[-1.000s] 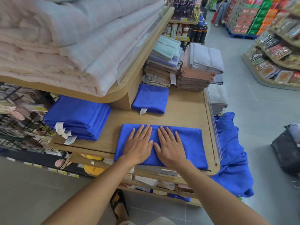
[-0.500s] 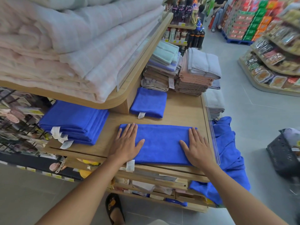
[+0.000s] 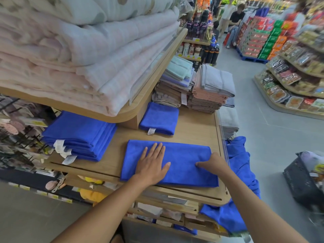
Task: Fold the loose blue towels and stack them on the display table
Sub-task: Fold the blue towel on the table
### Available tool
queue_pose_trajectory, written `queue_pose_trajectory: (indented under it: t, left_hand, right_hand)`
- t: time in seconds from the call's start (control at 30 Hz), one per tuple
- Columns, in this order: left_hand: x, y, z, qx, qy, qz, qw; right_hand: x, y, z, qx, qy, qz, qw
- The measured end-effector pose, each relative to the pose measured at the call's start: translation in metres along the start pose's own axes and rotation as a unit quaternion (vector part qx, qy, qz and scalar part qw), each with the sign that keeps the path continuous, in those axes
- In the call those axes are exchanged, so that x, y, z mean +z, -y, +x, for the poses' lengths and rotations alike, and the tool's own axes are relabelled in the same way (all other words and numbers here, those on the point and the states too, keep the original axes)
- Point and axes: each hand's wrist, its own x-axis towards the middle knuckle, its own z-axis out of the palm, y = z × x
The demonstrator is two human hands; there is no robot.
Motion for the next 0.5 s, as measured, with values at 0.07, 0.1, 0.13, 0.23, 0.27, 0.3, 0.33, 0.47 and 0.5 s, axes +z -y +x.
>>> queue_pose_trajectory:
  t: [0.07, 0.1, 0.13, 0.23, 0.27, 0.3, 0.33, 0.47, 0.5]
  left_hand:
    - [0.006, 0.001, -0.001, -0.004, 0.001, 0.013, 1.000]
    - [0.008, 0.001, 0.000, -0.005, -0.001, 0.016, 1.000]
    - [0.008, 0.002, 0.001, -0.006, -0.002, 0.017, 1.000]
    - [0.010, 0.001, 0.002, -0.007, -0.004, 0.020, 1.000]
    - [0.011, 0.001, 0.002, -0.007, -0.004, 0.020, 1.000]
    - [0.011, 0.001, 0.001, -0.008, -0.004, 0.019, 1.000]
    - [0.010, 0.001, 0.001, -0.009, -0.003, 0.019, 1.000]
    - [0.009, -0.003, 0.001, -0.015, -0.002, 0.018, 1.000]
    - [0.009, -0.005, 0.001, -0.018, -0.002, 0.017, 1.000]
  right_hand:
    - [-0.005, 0.002, 0.005, 0.031, 0.030, 0.086, 0.995]
    - [-0.006, 0.001, 0.007, 0.054, 0.056, 0.156, 0.985]
    - [-0.009, 0.001, 0.007, 0.082, 0.084, 0.235, 0.965]
    - [-0.016, 0.001, 0.001, 0.138, 0.134, 0.372, 0.908]
    - [-0.018, 0.000, -0.003, 0.147, 0.146, 0.377, 0.903]
    - [-0.019, -0.001, -0.006, 0.151, 0.159, 0.378, 0.900]
    - [-0.019, -0.001, -0.009, 0.150, 0.167, 0.381, 0.897]
    - [-0.023, 0.002, -0.014, 0.076, 0.124, 0.387, 0.911]
    - [-0.026, 0.004, -0.016, 0.055, 0.114, 0.388, 0.913]
